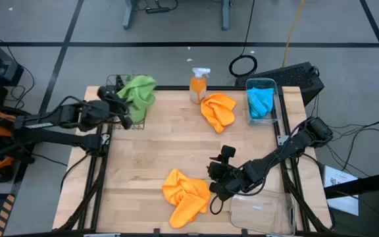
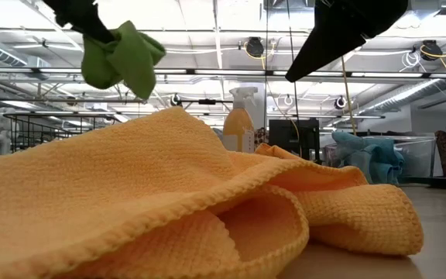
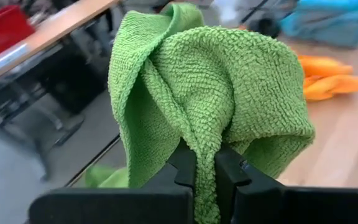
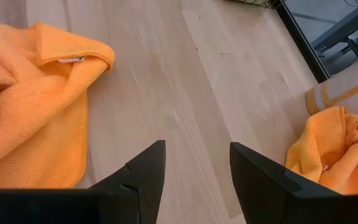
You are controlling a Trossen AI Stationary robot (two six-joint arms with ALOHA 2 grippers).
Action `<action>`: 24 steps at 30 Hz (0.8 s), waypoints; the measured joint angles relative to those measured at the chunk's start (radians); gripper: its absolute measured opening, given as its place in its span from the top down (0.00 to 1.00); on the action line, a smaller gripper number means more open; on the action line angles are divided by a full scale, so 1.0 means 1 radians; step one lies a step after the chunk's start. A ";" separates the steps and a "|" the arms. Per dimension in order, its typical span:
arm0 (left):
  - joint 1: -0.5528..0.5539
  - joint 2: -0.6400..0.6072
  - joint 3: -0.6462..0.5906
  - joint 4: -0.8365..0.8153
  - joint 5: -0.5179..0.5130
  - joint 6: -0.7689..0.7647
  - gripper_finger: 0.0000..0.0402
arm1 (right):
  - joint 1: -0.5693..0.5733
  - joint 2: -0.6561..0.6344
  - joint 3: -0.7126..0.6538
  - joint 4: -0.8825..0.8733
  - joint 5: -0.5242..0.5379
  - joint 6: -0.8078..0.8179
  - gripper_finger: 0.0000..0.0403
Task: Sort microfiber towel by color & place in baskets
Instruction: Put the green microfiber towel into the wire basket
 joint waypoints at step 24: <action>0.045 -0.031 -0.125 -0.186 -0.147 -0.235 0.96 | 0.000 0.000 0.000 0.027 0.056 -0.029 0.58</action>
